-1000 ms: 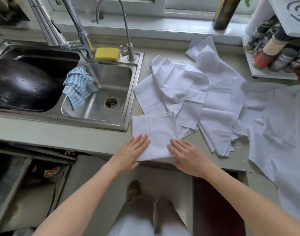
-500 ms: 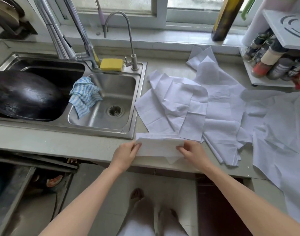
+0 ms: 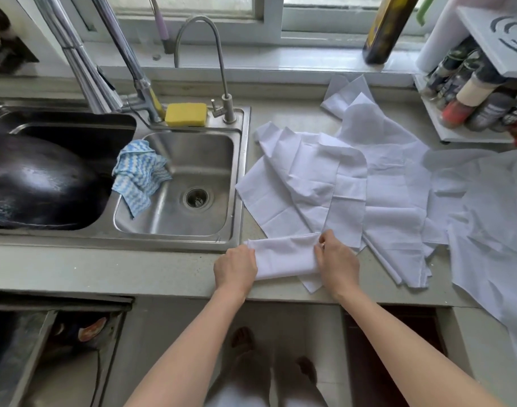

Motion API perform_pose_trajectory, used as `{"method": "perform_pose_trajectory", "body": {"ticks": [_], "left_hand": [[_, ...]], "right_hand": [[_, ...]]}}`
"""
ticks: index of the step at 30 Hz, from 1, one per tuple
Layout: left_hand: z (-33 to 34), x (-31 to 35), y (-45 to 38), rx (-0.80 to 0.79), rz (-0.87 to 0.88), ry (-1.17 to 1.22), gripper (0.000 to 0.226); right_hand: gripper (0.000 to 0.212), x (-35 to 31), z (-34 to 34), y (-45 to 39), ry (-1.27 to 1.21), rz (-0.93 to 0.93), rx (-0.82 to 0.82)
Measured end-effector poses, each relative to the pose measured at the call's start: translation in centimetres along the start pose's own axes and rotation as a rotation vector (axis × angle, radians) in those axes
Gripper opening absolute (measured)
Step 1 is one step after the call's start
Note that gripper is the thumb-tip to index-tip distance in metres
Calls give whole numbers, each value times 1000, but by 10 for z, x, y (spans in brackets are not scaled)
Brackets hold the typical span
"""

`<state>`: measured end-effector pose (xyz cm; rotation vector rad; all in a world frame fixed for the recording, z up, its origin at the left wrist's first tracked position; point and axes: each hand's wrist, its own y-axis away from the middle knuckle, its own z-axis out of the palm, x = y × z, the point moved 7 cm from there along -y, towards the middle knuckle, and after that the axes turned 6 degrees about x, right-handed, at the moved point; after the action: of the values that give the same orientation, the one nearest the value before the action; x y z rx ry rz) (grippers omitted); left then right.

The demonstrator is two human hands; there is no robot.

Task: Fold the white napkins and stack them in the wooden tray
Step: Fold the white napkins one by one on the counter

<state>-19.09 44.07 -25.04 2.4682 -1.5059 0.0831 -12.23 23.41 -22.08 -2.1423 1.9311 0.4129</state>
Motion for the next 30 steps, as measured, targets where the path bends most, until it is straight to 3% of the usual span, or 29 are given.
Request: {"method": "perform_pose_trajectory", "body": {"ticks": [3,6,8,10,13,15,18,26,28,30], "left_hand": [[-1,-1,-1,1,-5,43,39],[-6,-1,1,-7,1,58,38],[-9,-2,-1,-24,-12,72,35],[-24,1,-1,62,51,74,23],[-46,31,5,335,397,46,45],[-26,41,10,230,539,-93,55],[19,22,16,-58,435,-160,62],[-8,32,1,32,406,-304,53],[-21,34,-11,15,270,-242,28],[-27,33,-21,-86,102,-147,17]], "right_hand": [[48,-33,9,13,65,-333,78],[59,-50,51,29,136,-582,-195],[59,-44,66,30,177,-576,-250],[59,-41,71,28,204,-573,-272],[60,-43,70,26,215,-575,-267],[62,-44,70,28,186,-580,-278],[63,-39,69,24,161,-648,-325],[59,-9,36,-19,235,-729,-395],[50,-16,27,-24,259,-803,-350],[30,-28,16,-33,243,-835,-268]]}}
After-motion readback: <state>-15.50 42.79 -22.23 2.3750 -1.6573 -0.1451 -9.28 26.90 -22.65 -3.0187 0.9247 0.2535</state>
